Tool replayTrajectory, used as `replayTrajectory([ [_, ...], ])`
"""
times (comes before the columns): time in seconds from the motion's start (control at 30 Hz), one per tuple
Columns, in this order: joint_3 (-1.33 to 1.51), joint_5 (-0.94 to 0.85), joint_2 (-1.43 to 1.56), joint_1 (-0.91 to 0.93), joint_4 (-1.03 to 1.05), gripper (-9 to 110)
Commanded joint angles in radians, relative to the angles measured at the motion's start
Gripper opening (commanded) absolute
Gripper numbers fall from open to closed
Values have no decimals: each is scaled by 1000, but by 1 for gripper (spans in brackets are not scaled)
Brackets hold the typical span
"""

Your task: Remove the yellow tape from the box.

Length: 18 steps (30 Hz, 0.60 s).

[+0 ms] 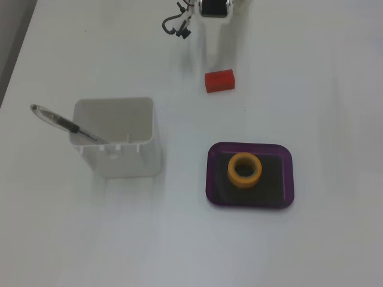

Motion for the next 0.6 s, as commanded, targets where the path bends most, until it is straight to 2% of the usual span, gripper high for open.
replayTrajectory([
  [0.0,15,-6,48,-9,-15,2],
  [0.43,12,5,48,-9,-15,2],
  [0.57,-130,-6,46,5,0,2],
])
